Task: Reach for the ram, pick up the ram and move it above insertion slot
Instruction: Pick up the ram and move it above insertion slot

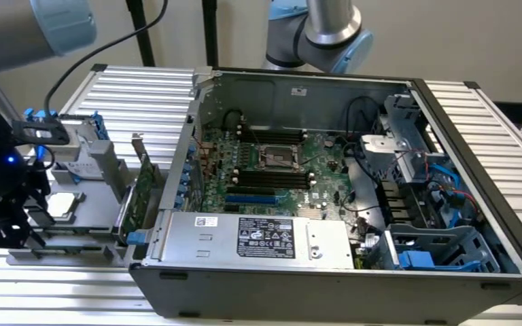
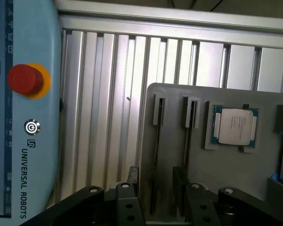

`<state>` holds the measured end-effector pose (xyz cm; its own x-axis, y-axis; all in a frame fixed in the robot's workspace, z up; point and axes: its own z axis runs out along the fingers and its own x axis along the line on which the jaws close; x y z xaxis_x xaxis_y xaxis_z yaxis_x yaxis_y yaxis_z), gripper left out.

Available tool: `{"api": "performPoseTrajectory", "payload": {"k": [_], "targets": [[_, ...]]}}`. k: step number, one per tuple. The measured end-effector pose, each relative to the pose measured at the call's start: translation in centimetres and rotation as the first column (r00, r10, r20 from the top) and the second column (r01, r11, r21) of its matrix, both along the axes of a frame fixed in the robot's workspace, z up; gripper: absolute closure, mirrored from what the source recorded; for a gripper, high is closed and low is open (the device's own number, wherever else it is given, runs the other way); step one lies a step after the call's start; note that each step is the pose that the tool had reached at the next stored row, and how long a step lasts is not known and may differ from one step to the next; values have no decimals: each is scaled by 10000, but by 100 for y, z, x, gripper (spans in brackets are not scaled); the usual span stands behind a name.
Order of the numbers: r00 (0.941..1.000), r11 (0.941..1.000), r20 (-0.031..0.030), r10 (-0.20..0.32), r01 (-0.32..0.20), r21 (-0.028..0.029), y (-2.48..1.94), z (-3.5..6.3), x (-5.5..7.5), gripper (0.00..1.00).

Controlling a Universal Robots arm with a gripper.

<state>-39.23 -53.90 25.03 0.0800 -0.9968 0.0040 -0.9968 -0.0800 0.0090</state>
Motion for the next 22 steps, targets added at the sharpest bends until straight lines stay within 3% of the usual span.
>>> {"api": "performPoseTrajectory", "payload": {"k": [9, 22], "targets": [[10000, 10000, -1, 0, 0, 0, 6, -163, 36, 58], [9988, 9988, -3, -493, 493, 0, 44, -400, 41, 58]]}}
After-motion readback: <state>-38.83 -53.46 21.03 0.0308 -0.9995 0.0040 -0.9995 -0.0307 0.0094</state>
